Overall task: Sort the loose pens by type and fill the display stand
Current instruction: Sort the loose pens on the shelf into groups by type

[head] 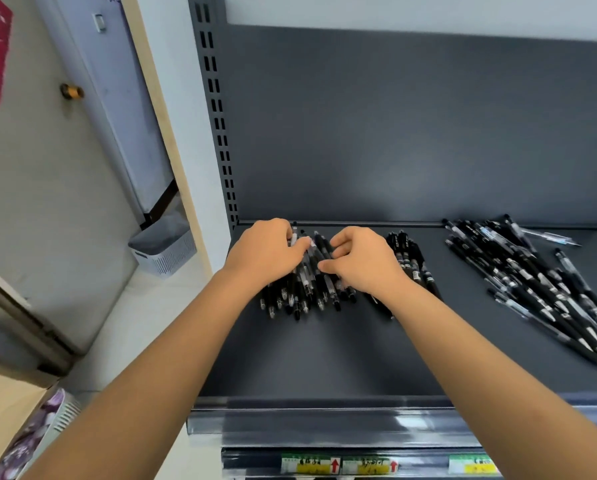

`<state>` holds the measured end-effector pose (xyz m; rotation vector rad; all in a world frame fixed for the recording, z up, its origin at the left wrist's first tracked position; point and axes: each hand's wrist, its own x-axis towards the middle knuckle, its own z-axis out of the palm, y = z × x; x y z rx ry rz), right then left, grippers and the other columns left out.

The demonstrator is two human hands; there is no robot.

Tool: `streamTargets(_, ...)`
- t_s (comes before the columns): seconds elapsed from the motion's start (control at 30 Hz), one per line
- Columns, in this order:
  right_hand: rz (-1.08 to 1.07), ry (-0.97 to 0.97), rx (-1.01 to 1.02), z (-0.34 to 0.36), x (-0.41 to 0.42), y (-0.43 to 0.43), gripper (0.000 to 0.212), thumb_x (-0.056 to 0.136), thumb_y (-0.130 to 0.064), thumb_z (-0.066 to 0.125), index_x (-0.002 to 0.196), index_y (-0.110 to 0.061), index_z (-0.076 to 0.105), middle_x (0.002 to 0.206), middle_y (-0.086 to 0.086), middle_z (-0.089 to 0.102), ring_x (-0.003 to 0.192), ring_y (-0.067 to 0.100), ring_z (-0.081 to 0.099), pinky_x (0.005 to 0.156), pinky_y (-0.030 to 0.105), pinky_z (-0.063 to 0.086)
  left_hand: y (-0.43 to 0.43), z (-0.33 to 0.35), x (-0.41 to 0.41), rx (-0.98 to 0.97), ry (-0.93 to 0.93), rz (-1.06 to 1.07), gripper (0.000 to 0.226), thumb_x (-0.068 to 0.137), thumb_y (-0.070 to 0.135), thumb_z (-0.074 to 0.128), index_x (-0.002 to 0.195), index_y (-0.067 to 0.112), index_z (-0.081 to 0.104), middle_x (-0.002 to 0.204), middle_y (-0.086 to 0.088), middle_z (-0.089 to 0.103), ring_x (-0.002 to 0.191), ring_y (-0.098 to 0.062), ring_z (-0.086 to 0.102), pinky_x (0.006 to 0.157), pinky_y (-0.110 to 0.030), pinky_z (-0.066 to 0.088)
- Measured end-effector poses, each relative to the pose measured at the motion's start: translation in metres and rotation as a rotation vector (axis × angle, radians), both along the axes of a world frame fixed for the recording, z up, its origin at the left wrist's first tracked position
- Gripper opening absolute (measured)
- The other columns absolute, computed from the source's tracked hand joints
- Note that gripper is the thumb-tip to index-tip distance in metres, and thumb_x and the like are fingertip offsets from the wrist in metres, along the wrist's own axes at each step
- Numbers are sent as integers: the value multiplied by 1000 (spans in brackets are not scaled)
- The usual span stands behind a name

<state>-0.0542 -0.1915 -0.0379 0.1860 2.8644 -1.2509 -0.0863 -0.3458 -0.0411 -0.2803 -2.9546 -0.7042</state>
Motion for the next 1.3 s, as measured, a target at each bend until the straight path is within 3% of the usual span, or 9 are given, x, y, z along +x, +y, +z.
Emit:
streamTargets(0.1,-7,55,17,0,8,6,32,81,-21,74,110,-16,60,99,-3,63,85,16,63,82,30,52,3,-1,0,-62,-11,-25,39,90,45,56,101,7,61,86,-7,67,85,-27,63,74,-40,54)
streamTargets(0.2,-12,172,141,2,17,17,29,85,-23,68,112,-18,60,103,-5,63,86,10,56,77,20,40,8,0,0,-51,-19,-39,38,87,47,59,100,12,58,83,-4,67,84,-25,63,72,-38,53)
streamTargets(0.4,-42,382,484,10,43,58,35,93,-24,54,127,-15,51,118,3,59,110,22,52,89,34,46,41,15,8,-289,266,-85,40,93,46,52,112,11,56,97,-3,63,86,-26,62,59,-30,36)
streamTargets(0.7,-274,203,739,10,80,176,38,95,-31,48,128,-13,48,123,6,53,114,28,48,81,37,47,160,19,34,-264,341,-396,41,91,51,49,114,18,56,103,3,63,96,-22,61,67,-31,42)
streamTargets(0.9,-364,49,715,1,90,267,37,95,-35,49,120,-8,51,114,13,56,104,35,54,73,35,42,258,10,49,-287,334,-456,38,93,49,48,112,17,56,102,1,62,96,-22,61,64,-31,39)
streamTargets(1.0,-363,-39,579,-4,89,305,37,92,-42,53,109,-9,55,107,9,61,95,32,59,70,32,40,303,4,52,-279,270,-409,36,92,48,49,108,17,58,99,2,65,91,-22,63,62,-29,38)
streamTargets(1.1,-279,-142,406,-8,82,329,36,85,-46,60,96,-12,58,88,3,68,69,24,66,67,30,51,336,0,51,-298,243,-343,34,91,48,50,102,16,57,96,1,64,90,-23,63,63,-30,37)
streamTargets(1.17,-230,-139,336,-11,75,339,31,84,-39,62,93,-9,61,77,5,69,53,21,66,62,28,55,348,-2,50,-293,235,-295,36,92,49,50,105,16,58,98,0,63,92,-23,62,65,-31,39)
streamTargets(1.3,-173,-130,317,-13,59,353,22,85,-27,59,83,-6,61,64,2,67,42,19,64,49,19,47,357,-3,46,-282,226,-241,37,92,47,49,110,16,59,102,1,63,94,-22,62,70,-33,46)
